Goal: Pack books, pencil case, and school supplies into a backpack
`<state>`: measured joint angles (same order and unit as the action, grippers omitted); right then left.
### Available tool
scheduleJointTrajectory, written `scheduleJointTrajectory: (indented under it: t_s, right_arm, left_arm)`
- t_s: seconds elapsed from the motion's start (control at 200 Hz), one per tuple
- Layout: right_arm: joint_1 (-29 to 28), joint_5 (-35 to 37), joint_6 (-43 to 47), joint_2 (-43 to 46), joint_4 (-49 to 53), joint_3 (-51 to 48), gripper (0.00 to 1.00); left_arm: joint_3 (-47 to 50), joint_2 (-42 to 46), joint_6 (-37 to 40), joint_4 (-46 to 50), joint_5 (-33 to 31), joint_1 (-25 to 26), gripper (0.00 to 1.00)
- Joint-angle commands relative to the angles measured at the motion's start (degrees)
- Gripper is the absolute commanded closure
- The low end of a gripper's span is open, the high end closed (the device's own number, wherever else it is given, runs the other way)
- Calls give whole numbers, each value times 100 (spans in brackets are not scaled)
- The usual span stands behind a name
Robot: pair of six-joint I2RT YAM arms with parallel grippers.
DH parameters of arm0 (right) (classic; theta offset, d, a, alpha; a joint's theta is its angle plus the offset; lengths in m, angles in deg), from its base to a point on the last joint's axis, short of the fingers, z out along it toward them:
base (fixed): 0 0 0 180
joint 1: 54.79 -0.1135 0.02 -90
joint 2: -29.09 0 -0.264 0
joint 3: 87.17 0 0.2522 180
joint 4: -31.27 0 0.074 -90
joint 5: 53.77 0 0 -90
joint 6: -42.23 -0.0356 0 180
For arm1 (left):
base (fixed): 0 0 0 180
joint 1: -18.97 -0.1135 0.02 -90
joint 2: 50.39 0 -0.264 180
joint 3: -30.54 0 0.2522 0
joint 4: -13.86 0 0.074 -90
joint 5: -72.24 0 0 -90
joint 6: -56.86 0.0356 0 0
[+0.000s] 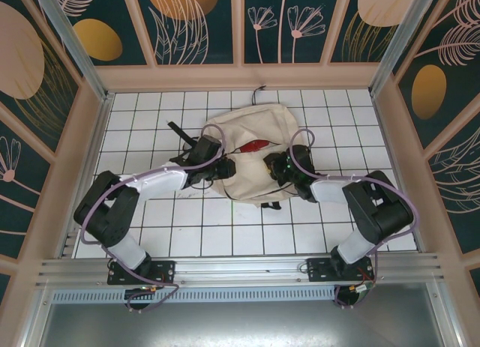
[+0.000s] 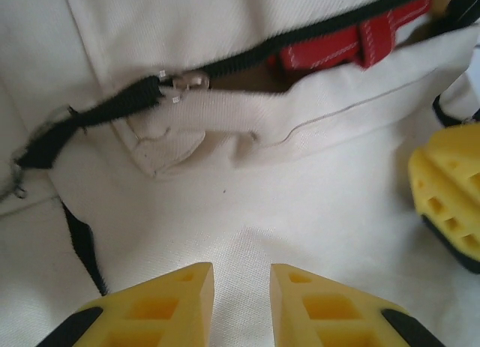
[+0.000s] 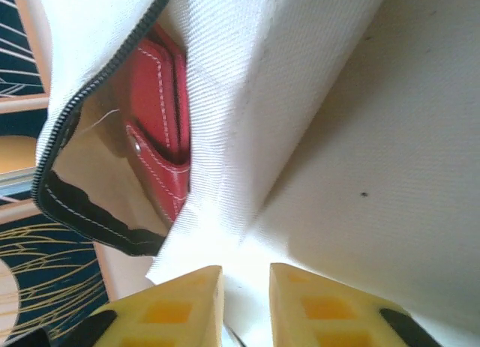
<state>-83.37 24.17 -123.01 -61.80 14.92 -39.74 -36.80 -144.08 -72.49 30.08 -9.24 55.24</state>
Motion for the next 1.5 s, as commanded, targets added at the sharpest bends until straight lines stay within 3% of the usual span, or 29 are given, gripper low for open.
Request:
scheduleJointTrajectory:
  t_s: [0.0, 0.335, 0.626, 0.876, 1.231, 1.386, 1.491]
  right_arm:
    - [3, 54, 894, 209, 639, 350, 79]
    - [-444, 897, 3676, -428, 3490, 3074, 74]
    - [-473, 777, 4325, -1916, 4519, 4799, 71]
    - [-461, 994, 4161, -1852, 4881, 4441, 70]
    - [-647, 1058, 4565, -1340, 4994, 4613, 67]
    - [-675, 943, 4546, -1067, 4927, 4411, 63]
    - [-675, 923, 4510, -850, 4817, 4192, 60]
  left_arm:
    - [-58, 310, -231, 252, -454, -116, 73]
    - [709, 930, -676, -14, -212, -1111, 59]
    - [779, 835, -856, -175, -22, -1212, 44]
    - [668, 716, -770, -103, -11, -1228, 36]
    - [112, 139, -427, -183, 132, -1232, 40]
    - [-85, -166, -390, -308, 480, -1228, 41]
    - [-147, -285, -804, -385, 892, -1228, 39]
